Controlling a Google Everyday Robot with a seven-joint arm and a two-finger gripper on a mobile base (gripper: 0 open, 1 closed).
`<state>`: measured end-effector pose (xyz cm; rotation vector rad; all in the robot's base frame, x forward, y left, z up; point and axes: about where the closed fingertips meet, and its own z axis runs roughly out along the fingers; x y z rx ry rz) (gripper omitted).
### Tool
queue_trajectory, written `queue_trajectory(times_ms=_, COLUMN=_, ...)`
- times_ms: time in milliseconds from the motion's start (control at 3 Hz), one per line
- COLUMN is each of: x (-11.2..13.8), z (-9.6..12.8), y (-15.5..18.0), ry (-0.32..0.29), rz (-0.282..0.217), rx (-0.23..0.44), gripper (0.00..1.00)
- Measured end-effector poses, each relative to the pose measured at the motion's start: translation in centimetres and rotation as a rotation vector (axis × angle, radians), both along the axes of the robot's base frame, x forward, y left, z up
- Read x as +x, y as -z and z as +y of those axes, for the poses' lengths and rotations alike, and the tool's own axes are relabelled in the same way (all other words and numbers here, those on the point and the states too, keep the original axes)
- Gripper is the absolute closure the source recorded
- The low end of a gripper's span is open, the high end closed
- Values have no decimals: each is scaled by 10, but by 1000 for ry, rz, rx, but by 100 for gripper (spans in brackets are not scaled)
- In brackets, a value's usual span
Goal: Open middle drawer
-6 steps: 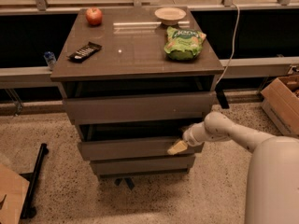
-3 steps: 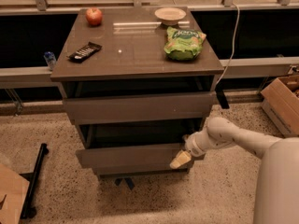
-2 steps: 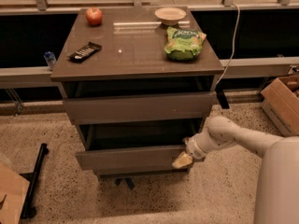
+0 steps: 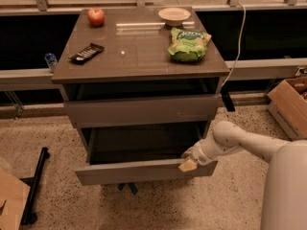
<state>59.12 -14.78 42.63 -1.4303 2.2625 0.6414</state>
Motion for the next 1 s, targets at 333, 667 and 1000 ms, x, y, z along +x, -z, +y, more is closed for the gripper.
queue_trajectory(times_ms=333, x=0, z=0, y=0, ry=0, rz=0, rx=0, gripper=34)
queue_trajectory(times_ms=667, x=-32, z=-8, y=-6, ry=-25, rz=78, rx=5, gripper=11)
queue_trajectory(times_ms=1000, x=-39, z=-10, y=-8, ry=-30, rz=94, rx=6, gripper=0)
